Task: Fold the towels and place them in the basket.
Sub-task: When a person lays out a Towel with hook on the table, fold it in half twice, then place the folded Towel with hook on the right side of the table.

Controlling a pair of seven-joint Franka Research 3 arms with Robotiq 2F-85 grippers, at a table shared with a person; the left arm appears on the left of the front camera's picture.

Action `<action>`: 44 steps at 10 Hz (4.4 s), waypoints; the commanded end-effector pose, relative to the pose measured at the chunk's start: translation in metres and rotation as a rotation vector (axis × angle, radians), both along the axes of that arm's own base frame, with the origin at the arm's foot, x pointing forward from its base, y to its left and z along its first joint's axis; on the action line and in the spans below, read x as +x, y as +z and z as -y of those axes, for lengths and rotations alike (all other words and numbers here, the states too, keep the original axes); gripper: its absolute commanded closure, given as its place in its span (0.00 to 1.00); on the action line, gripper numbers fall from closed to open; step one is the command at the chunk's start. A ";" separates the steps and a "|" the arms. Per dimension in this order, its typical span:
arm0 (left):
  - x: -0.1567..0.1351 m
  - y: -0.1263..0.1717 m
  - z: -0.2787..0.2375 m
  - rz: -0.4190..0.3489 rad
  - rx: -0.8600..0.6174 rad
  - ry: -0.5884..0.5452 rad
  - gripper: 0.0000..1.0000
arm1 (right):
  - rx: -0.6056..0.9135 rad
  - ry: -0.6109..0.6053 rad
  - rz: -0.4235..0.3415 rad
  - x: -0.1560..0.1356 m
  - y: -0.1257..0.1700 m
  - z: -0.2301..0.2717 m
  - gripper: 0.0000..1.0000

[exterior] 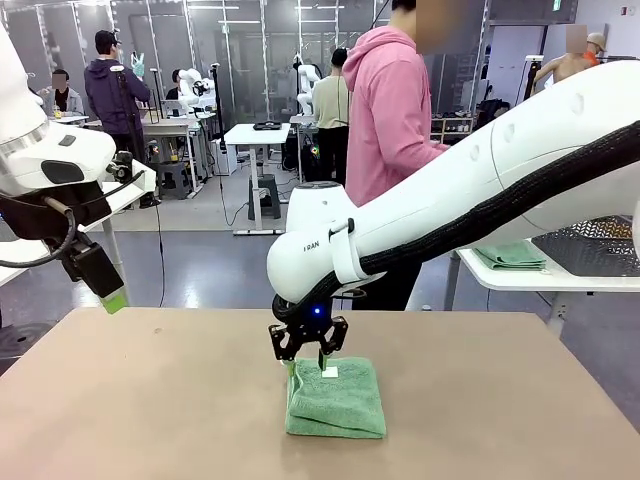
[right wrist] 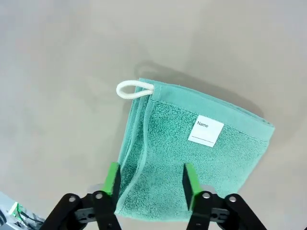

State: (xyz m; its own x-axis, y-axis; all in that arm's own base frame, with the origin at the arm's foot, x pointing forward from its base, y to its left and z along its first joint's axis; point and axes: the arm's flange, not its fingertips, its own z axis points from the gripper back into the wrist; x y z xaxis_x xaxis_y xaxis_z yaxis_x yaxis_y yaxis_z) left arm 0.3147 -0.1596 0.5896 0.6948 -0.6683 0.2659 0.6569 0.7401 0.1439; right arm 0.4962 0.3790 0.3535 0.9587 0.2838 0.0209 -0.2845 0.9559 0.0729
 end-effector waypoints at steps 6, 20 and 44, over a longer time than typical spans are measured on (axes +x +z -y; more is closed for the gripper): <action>0.002 0.003 0.003 0.007 0.006 0.018 0.00 | 0.002 -0.007 0.007 0.002 0.001 0.003 0.00; 0.002 0.003 0.003 0.007 0.006 0.018 0.00 | 0.121 -0.004 0.002 -0.040 0.031 0.055 0.00; 0.002 0.003 0.003 0.007 0.006 0.018 0.00 | 0.697 -0.330 -0.077 -0.017 -0.096 0.195 0.28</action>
